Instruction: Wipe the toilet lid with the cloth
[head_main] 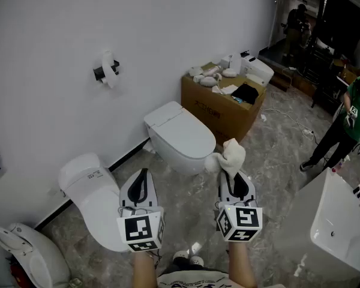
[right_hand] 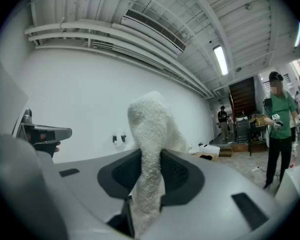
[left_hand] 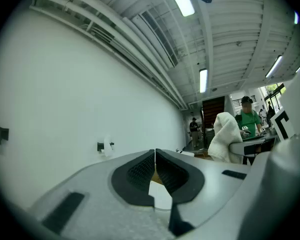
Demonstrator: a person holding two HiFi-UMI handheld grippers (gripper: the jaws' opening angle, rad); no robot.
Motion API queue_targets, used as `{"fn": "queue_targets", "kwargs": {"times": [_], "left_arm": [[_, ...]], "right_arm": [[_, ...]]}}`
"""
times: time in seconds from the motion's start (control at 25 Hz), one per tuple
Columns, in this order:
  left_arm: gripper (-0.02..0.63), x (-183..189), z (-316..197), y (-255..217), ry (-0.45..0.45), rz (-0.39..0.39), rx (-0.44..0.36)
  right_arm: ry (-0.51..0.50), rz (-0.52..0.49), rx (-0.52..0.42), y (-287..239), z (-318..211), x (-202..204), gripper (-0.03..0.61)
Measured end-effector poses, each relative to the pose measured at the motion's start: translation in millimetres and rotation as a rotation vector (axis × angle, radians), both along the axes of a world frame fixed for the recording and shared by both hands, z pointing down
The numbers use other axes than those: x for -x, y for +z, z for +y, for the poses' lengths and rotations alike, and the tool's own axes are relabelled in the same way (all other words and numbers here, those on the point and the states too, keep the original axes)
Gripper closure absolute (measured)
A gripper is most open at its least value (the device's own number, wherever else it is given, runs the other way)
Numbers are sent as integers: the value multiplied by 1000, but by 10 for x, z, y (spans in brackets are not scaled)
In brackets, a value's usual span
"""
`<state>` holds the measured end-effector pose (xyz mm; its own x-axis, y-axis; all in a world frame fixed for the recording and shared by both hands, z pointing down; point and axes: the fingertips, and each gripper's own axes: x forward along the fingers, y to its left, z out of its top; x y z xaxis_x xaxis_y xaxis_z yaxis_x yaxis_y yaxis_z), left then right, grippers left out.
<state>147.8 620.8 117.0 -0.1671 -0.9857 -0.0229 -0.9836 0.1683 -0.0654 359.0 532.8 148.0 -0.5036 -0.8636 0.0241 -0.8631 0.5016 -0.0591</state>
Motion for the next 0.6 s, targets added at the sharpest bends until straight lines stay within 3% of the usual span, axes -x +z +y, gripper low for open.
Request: {"fn": "queue_targets", "kwargs": {"times": [0.6], "left_arm": [[601,205,-166,24,12,10,-1]], "right_arm": [[8,-6,11,18,-171,170,480]]}}
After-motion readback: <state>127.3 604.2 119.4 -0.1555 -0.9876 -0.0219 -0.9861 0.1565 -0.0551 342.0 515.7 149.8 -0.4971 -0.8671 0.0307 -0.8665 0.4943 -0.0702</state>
